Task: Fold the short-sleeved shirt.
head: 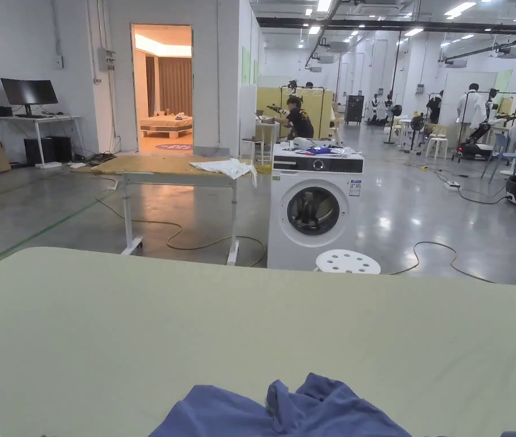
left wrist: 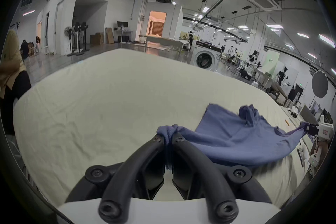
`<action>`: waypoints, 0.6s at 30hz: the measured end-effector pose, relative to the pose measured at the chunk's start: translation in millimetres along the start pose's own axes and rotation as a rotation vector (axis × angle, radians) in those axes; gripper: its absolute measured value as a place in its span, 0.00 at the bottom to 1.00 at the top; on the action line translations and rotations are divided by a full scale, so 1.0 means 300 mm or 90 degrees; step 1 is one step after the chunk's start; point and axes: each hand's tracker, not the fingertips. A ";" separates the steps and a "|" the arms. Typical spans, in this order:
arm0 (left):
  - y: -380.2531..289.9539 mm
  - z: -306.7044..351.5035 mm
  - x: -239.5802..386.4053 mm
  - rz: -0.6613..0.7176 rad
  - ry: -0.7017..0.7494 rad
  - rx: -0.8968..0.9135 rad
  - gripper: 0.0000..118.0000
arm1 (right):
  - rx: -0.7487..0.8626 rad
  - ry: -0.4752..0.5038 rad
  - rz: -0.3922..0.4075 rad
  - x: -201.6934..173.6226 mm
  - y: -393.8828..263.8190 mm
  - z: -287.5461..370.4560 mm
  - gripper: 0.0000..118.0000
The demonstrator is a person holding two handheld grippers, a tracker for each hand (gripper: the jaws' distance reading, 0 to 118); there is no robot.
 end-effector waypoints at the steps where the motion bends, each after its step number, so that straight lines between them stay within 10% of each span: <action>1: -0.021 0.014 -0.013 0.004 0.001 -0.003 0.01 | -0.005 -0.001 0.002 0.000 -0.027 0.012 0.03; 15: -0.200 0.111 -0.084 0.039 0.017 -0.048 0.04 | -0.081 -0.008 -0.017 -0.019 -0.222 0.103 0.04; 18: -0.186 0.124 -0.054 0.011 0.049 -0.043 0.24 | -0.060 -0.044 0.005 -0.045 -0.209 0.139 0.30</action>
